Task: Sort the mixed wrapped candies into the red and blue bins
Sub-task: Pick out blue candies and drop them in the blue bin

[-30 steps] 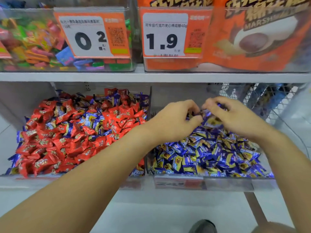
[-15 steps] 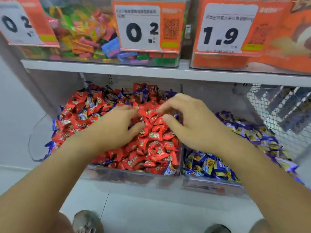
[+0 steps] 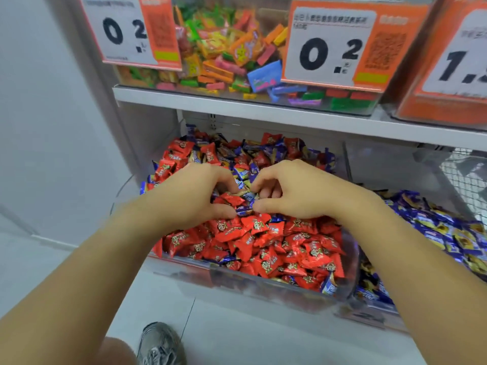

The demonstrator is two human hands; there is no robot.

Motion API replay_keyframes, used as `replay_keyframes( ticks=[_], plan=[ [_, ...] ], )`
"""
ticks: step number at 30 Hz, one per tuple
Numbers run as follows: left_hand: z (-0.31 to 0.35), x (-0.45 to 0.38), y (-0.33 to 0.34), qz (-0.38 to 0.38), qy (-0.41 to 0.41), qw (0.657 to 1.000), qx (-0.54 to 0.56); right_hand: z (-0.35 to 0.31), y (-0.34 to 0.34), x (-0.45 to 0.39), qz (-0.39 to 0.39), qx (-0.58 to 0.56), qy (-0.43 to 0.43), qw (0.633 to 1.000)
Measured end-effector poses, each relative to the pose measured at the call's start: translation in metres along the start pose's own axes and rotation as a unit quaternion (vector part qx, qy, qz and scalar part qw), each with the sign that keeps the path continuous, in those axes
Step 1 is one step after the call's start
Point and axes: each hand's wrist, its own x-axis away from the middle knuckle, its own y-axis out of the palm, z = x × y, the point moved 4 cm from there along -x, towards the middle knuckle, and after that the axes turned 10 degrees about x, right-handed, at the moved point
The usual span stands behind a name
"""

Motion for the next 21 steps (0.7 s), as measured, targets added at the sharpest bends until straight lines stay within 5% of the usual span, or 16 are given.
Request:
replay_keyframes(
  ticks=[10,15,21],
  plan=[
    [-0.003,-0.007,0.003,0.062,-0.026,0.998,0.005,0.014,-0.004,-0.006,-0.114,0.007,-0.007,0.993],
    [0.001,-0.012,0.014,-0.030,-0.026,0.998,-0.045,0.016,0.001,-0.008,-0.132,-0.002,-0.037,0.991],
    [0.004,-0.016,0.010,0.031,-0.014,0.998,-0.045,0.020,-0.003,-0.010,-0.091,-0.001,-0.033,0.995]
  ],
)
